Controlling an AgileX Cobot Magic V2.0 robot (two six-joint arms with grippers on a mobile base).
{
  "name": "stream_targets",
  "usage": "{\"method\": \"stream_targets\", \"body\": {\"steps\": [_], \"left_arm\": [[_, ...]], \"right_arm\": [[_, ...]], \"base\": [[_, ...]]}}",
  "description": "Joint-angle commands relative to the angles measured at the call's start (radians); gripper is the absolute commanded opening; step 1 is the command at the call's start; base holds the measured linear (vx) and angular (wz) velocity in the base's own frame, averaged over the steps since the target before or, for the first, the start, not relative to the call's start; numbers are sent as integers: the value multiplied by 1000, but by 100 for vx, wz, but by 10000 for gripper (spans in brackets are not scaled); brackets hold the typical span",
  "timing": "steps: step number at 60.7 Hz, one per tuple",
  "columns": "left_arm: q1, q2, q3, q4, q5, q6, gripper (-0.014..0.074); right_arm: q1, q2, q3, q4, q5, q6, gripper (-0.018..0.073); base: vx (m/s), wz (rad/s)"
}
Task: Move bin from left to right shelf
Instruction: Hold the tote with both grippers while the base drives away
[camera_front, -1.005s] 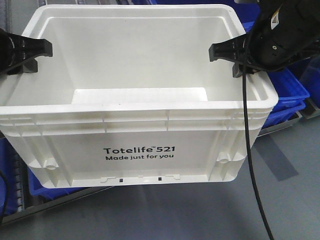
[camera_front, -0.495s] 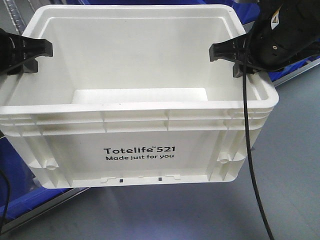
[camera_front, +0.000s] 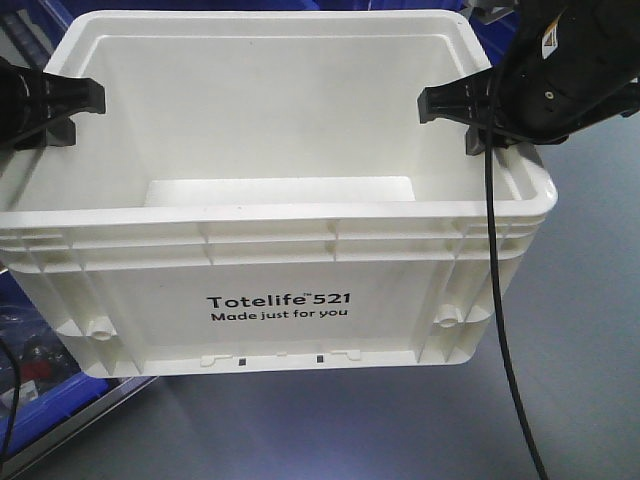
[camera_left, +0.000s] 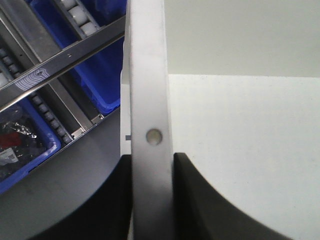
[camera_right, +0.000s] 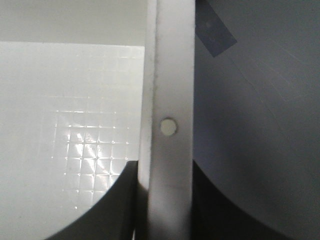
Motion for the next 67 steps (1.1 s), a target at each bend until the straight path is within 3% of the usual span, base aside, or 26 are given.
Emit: {"method": "stream_targets", "body": {"steps": [1,67], "left_arm": [[-7,-47,-40,30,-97,18,55],[-7,-47,-40,30,-97,18,55]], "right_arm": [[-5,-52,-38,-62,-89,2,31],[-5,-52,-38,-62,-89,2,31]], "base": [[2,-32],[8,-45]]}}
